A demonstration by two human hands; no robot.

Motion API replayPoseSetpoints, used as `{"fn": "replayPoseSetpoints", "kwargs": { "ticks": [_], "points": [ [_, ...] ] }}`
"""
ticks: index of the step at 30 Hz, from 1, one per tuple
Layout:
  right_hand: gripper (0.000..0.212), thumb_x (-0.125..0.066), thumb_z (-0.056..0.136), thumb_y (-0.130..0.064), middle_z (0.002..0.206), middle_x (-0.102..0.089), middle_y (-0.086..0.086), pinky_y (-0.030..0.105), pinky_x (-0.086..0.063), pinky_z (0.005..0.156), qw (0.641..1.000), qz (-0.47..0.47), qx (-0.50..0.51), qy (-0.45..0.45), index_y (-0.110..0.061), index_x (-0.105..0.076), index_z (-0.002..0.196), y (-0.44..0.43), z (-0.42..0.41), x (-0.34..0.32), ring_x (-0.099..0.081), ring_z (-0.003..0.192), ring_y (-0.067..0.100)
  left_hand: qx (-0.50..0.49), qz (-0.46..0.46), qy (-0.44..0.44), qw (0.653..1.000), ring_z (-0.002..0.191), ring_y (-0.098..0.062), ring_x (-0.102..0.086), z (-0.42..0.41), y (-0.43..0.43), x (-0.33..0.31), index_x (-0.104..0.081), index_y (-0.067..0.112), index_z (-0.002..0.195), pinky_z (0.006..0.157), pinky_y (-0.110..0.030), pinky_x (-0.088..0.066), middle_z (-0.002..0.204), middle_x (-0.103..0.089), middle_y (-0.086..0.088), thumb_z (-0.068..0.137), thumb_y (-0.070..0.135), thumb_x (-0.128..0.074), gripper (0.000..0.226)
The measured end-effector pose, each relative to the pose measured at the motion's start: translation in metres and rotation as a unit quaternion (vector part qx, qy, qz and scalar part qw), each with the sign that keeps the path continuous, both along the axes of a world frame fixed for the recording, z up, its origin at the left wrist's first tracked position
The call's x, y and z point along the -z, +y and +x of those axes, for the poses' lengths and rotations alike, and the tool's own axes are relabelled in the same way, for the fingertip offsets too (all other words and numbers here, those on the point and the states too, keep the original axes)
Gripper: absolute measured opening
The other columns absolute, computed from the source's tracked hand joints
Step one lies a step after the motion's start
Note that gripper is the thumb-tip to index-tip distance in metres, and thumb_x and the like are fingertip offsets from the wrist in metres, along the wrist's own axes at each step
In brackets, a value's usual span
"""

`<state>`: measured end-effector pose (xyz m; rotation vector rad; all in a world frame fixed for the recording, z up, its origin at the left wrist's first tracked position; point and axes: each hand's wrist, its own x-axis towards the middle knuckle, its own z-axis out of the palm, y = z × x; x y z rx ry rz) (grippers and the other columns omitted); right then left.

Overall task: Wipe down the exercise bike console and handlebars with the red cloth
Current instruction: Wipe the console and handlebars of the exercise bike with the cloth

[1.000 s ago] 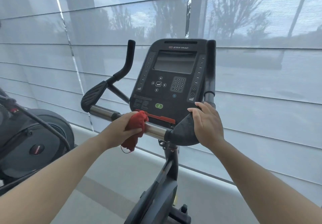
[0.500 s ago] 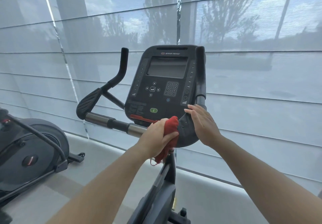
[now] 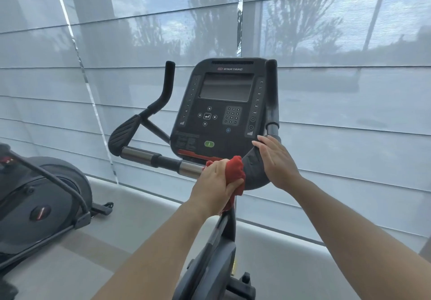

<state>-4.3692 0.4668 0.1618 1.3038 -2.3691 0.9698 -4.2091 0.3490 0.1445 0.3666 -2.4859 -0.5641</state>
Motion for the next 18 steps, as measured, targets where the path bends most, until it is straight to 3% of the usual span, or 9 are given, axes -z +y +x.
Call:
{"fn": "replayPoseSetpoints", "kwargs": {
  "ticks": [7,12,18],
  "points": [
    [0.064,-0.005,0.090,-0.044,0.146,-0.039,-0.009,0.031,-0.014,0.115,0.999,-0.023,-0.023,0.012,-0.025,-0.049,0.132,0.001,-0.008,0.003,-0.020,0.140,0.010,0.009,-0.005,-0.028,1.000,0.115,-0.020,-0.048,-0.001,-0.001,-0.007,-0.044,0.020,0.128,0.102,-0.037,-0.037,0.124,-0.056,0.001,0.092,0.047,-0.047,0.045],
    [0.062,-0.005,0.092,-0.039,0.147,-0.038,-0.009,0.027,-0.011,0.114,0.996,0.003,-0.085,0.008,-0.023,-0.047,0.135,0.006,-0.020,-0.002,-0.017,0.141,0.009,-0.024,0.075,-0.046,0.996,0.102,-0.024,-0.057,-0.018,0.010,-0.025,-0.052,0.015,0.115,0.094,-0.044,-0.044,0.108,-0.062,-0.004,0.094,0.043,-0.045,0.035],
    [0.050,-0.012,0.100,-0.033,0.150,-0.035,-0.006,0.031,-0.012,0.117,0.985,0.039,-0.166,-0.018,-0.021,-0.042,0.138,0.008,-0.057,-0.018,-0.015,0.142,0.008,-0.092,0.109,-0.010,0.990,0.099,-0.024,-0.057,-0.037,0.031,-0.034,-0.053,0.014,0.110,0.094,-0.042,-0.044,0.106,-0.061,-0.005,0.096,0.037,-0.045,0.028]
  ]
}}
